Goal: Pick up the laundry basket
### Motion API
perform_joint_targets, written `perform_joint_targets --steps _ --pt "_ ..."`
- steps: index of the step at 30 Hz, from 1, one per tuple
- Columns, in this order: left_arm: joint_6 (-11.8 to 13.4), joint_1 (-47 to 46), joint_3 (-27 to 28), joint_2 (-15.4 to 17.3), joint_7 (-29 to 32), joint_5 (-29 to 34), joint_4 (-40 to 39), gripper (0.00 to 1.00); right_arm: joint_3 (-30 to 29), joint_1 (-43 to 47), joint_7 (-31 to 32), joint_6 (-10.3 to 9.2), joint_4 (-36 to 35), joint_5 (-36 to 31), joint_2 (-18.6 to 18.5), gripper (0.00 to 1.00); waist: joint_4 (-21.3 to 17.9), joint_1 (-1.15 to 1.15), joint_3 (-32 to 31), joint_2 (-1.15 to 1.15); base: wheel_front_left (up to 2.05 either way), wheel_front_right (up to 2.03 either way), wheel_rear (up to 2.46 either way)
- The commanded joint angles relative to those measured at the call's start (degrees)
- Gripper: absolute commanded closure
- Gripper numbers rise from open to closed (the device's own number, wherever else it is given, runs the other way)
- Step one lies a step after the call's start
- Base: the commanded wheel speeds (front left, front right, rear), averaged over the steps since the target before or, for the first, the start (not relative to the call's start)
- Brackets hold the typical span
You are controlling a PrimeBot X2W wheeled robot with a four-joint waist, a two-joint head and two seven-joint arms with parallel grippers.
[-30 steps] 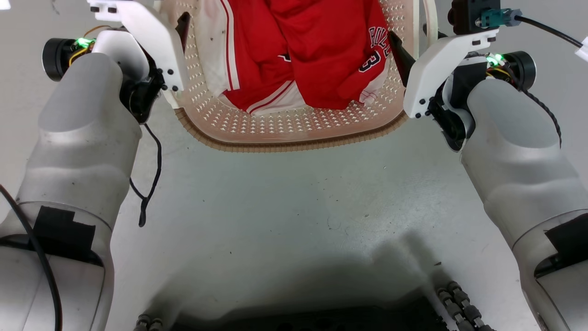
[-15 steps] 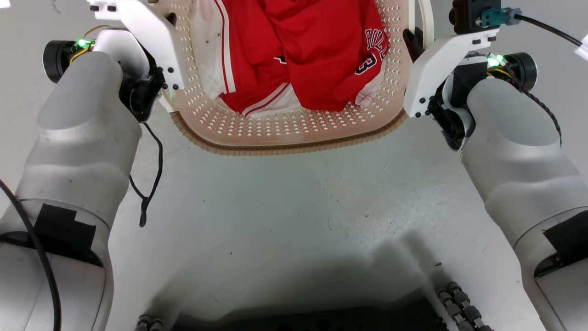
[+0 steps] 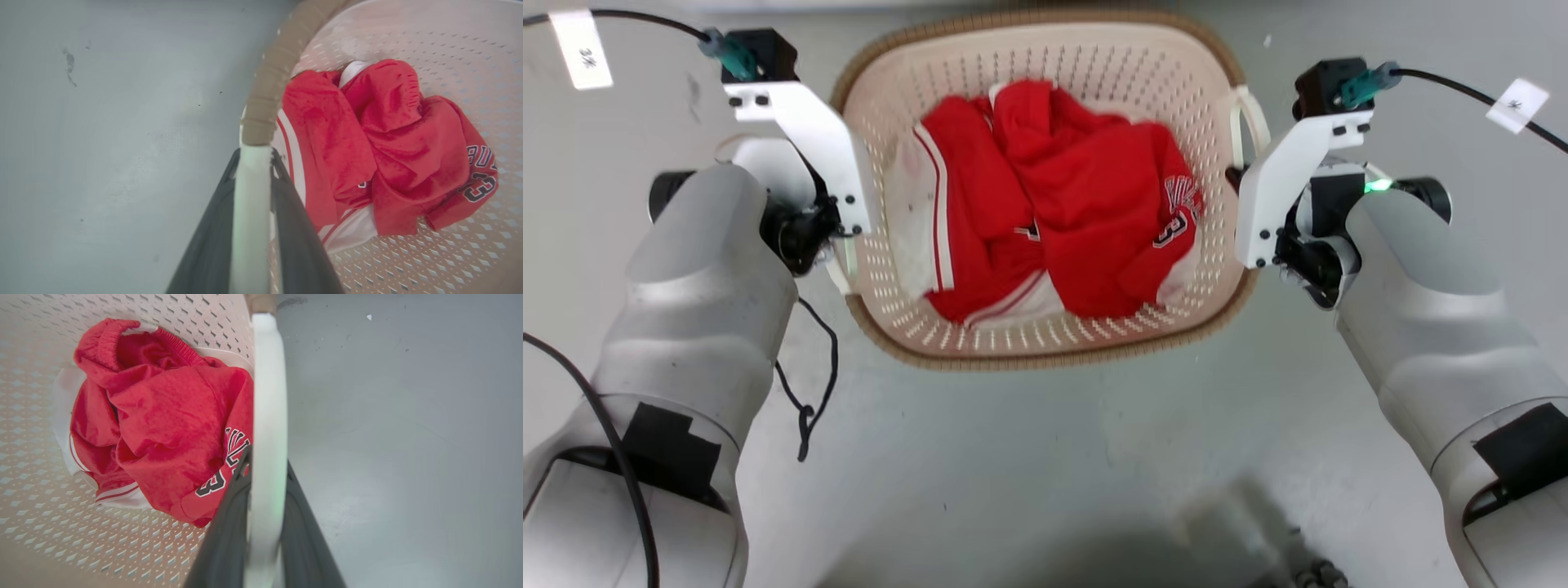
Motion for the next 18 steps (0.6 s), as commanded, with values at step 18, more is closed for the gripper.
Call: perform_joint_targets --steps 18 --pt "-0.5 10.5 -4.4 -3.2 13.1 -8.3 0.3 1.0 1.5 9.2 18.4 0.25 1.2 6.4 0.9 1.0 0.2 0.0 -25.9 0.0 0.0 0.0 0.0"
